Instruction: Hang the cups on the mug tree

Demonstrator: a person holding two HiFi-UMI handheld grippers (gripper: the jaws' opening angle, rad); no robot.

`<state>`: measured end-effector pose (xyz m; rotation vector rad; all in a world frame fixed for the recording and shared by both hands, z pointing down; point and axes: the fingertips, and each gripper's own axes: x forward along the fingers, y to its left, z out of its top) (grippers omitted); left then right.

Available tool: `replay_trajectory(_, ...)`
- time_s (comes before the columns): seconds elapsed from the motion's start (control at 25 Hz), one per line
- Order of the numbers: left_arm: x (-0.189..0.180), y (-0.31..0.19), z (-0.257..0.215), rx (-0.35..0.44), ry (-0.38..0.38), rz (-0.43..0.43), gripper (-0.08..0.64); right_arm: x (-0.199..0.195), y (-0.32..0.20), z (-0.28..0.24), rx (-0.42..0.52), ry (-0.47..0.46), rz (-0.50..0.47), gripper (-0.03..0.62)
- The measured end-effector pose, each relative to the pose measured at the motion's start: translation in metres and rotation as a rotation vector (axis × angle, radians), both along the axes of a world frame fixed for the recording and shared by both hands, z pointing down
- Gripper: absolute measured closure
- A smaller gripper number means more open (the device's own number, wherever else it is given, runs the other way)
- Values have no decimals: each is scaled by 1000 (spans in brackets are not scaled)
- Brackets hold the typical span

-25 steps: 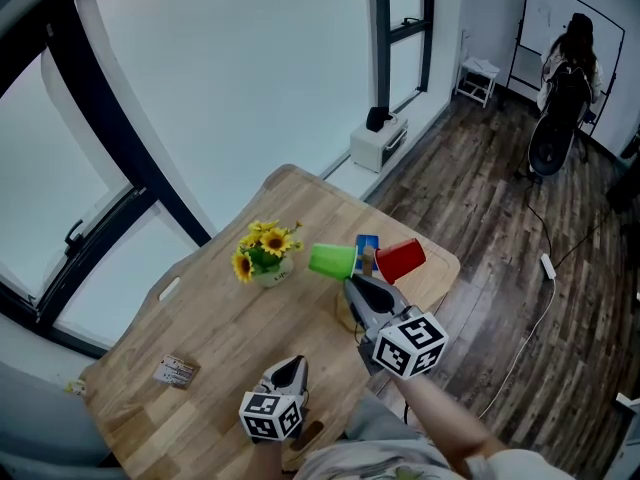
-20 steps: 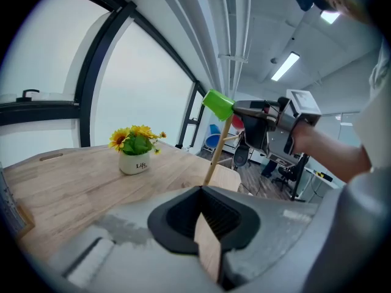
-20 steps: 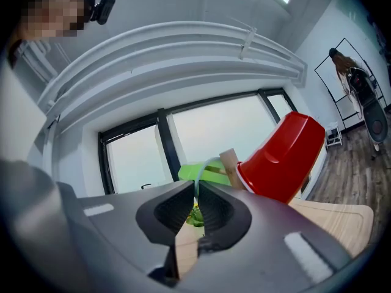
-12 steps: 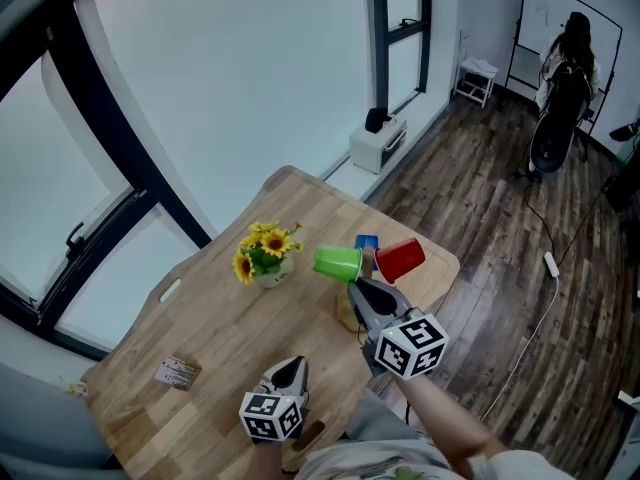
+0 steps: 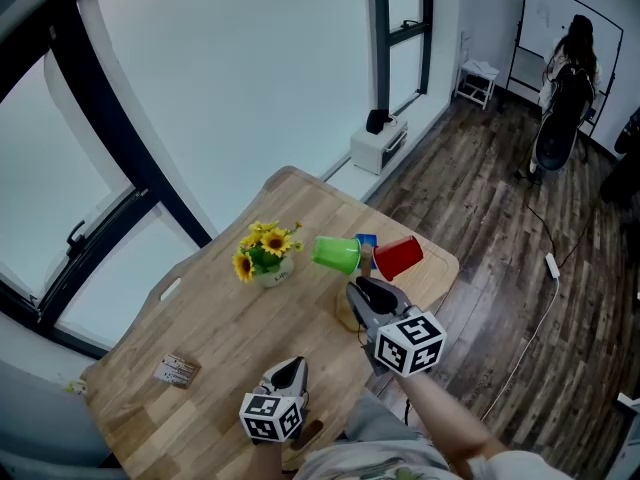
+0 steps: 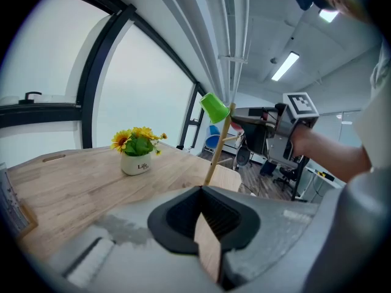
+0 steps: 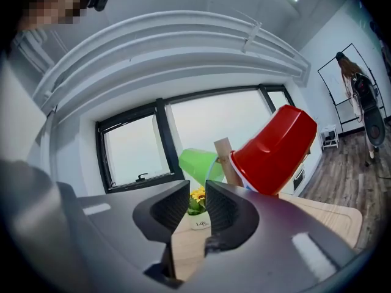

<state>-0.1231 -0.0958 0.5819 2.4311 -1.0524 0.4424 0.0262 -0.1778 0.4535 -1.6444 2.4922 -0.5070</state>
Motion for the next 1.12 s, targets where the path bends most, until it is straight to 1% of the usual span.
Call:
replay_trajectory(0.08,0,0,-1,5,-1,0,558,1,1,1,-10,6,-5,515)
replay_trajectory(0.32,3,-4,-11,37,4,-2,558,4,9,4,-26,37,-3,509)
replay_trajectory(0.52,7,-9,-25,73,12,-3,558,6,18,7,-33,88,-4,509)
replay_trajectory(0.64,10,-12,-38,102,25,0,558,4,25,14,-57,130,-17,509)
replay_trajectory(0.68,12,-13,-42,111,30,1,558,3,28,16,-62,145,-20,513)
replay_trajectory(0.76,15,-14,-49,128,39,5,558,1,34,19,-64,166,-26,540)
replay_trajectory(0.88,21,-14,-59,148,53,15,558,-4,46,24,-67,156,-40,589)
replay_trajectory(1.0,27,-12,-66,156,63,19,558,-8,59,29,-74,151,-53,593)
replay_trajectory(1.12,34,-10,-70,159,68,18,558,-10,70,35,-86,173,-60,594)
